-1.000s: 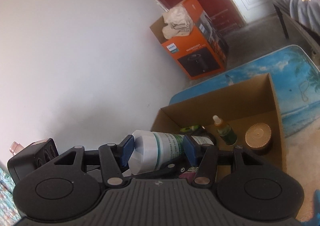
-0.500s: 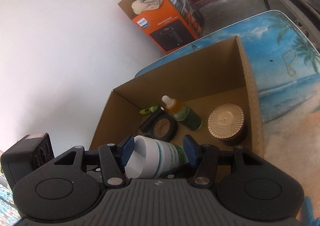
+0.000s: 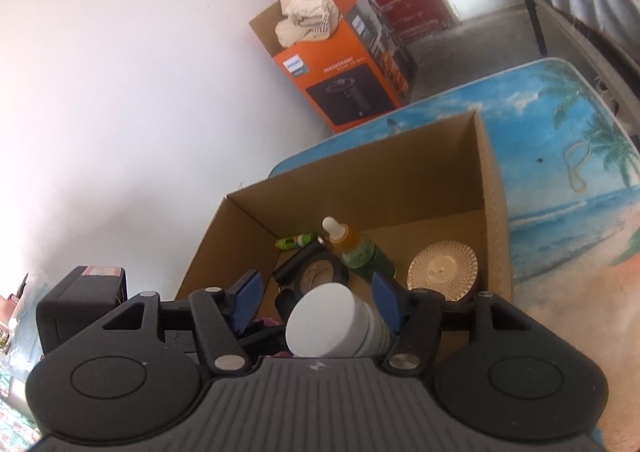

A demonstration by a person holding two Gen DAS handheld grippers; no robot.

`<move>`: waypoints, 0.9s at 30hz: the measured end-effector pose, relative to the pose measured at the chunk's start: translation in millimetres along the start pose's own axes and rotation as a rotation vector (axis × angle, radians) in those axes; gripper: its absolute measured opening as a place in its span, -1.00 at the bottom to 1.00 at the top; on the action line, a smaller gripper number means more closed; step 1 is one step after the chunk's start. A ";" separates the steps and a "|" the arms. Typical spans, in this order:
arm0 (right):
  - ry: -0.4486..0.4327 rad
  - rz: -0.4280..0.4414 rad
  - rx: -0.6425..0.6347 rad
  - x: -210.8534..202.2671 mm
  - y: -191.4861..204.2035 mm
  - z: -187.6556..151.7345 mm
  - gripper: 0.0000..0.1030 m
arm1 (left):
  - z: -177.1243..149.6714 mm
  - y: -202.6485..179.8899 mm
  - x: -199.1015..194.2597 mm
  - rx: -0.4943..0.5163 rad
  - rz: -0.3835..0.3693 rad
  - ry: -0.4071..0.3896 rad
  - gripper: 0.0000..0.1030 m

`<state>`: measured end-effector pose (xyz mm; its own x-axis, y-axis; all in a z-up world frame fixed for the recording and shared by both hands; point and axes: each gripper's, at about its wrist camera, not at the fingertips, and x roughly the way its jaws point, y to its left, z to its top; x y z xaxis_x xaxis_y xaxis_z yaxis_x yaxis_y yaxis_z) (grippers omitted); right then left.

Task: Organize rigid objects
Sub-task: 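Carry the white bottle into the box and open the right tool, then withdraw the right tool up out of the box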

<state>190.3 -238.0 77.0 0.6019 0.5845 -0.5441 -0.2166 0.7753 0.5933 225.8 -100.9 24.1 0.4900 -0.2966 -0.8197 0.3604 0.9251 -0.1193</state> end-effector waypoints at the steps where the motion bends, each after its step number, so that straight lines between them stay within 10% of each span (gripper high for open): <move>1: -0.019 -0.001 -0.005 -5.0 0.5 0.5 0.34 | -1.3 -0.8 -4.3 0.003 0.001 -0.018 0.30; 16: -0.347 -0.052 -0.032 -123.4 26.0 -30.7 1.00 | -48.4 -3.9 -131.3 -0.011 0.047 -0.373 1.00; 27: -0.274 -0.448 -0.182 -94.9 56.4 -85.6 1.00 | -68.7 7.8 -131.9 -0.047 0.311 -0.268 1.00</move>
<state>55.2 -229.3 111.3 0.8383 0.1230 -0.5311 -0.0079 0.9769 0.2138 109.4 -38.3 92.8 0.7617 -0.0465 -0.6463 0.1288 0.9884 0.0806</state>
